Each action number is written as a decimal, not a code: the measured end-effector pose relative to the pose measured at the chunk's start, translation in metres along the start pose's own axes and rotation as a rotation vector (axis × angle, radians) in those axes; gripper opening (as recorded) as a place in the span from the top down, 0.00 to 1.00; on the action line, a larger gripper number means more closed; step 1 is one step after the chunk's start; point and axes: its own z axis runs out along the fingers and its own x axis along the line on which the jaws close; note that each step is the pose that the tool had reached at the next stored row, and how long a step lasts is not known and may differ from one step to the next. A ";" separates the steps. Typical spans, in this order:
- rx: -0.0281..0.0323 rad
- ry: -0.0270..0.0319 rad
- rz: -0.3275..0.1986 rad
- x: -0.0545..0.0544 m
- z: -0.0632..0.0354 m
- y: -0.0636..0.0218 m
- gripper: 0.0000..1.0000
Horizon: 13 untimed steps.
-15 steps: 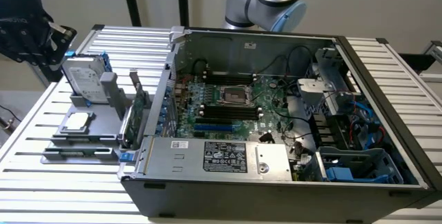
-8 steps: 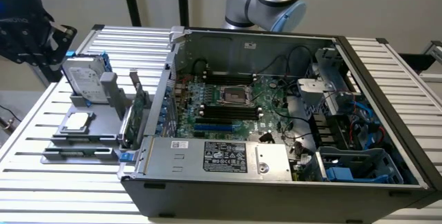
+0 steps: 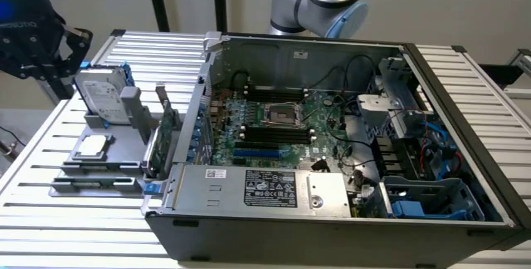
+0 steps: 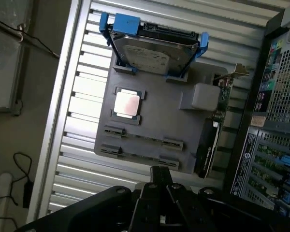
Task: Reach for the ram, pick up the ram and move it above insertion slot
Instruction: 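Pick up the ram and move it above insertion slot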
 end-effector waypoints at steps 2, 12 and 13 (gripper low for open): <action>0.0002 0.0013 -0.036 0.000 0.0002 0.0000 0.89; 0.0015 0.0077 -0.218 0.000 0.0011 -0.0001 0.89; 0.0015 0.0083 -0.236 0.000 0.0013 -0.0001 0.89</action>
